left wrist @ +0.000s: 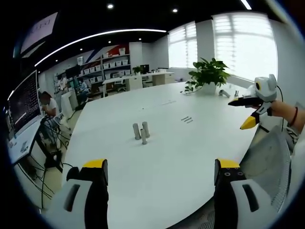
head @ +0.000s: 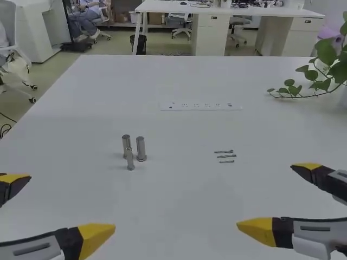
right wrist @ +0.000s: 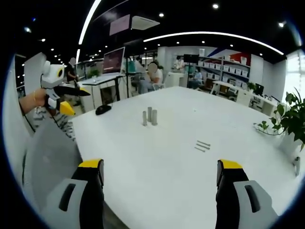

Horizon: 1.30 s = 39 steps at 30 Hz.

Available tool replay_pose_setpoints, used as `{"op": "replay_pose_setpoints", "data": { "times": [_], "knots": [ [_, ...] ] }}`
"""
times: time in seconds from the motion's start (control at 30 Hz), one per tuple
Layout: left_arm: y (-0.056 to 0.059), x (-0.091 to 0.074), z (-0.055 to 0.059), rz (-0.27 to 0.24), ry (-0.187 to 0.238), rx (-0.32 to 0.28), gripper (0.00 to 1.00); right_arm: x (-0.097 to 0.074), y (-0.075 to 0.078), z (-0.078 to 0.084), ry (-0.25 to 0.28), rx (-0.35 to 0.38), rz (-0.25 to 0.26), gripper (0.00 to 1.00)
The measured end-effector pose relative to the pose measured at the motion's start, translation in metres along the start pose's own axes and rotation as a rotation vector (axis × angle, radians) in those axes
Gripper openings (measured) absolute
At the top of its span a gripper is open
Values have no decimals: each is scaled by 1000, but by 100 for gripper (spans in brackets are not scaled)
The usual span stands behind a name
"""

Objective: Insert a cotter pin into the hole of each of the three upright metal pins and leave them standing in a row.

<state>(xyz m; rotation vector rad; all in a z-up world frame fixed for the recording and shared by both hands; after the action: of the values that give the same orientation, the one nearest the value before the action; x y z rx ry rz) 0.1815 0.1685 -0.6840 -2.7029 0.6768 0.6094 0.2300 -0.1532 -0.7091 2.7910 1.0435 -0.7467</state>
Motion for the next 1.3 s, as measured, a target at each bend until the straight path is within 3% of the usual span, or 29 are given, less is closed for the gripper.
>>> {"op": "replay_pose_setpoints", "data": {
  "times": [0.87,1.1,1.3],
  "knots": [
    [2,5,1,19,-8,18,89,3,-2,0,-7,-8,-11,98],
    [-2,10,2,31,-3,18,81,3,-3,-2,17,1,-13,94],
    [-12,20,-2,18,44,4,67,2,-1,-5,34,8,-11,90]
  ]
}}
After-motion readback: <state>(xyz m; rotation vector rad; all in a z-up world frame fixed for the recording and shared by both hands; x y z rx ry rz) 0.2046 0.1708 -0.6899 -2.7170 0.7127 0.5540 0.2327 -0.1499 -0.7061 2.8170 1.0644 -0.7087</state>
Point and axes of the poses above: the centre of the closed fingertips' face, and the gripper's own axes: x roughly forward along the fingers, y roughly to its right, z roughly out of its underside, the point moved 6 cm from there along -x, roughly backward along the fingers, and after that the axes turned 9 degrees about x, right-handed, at the moved point
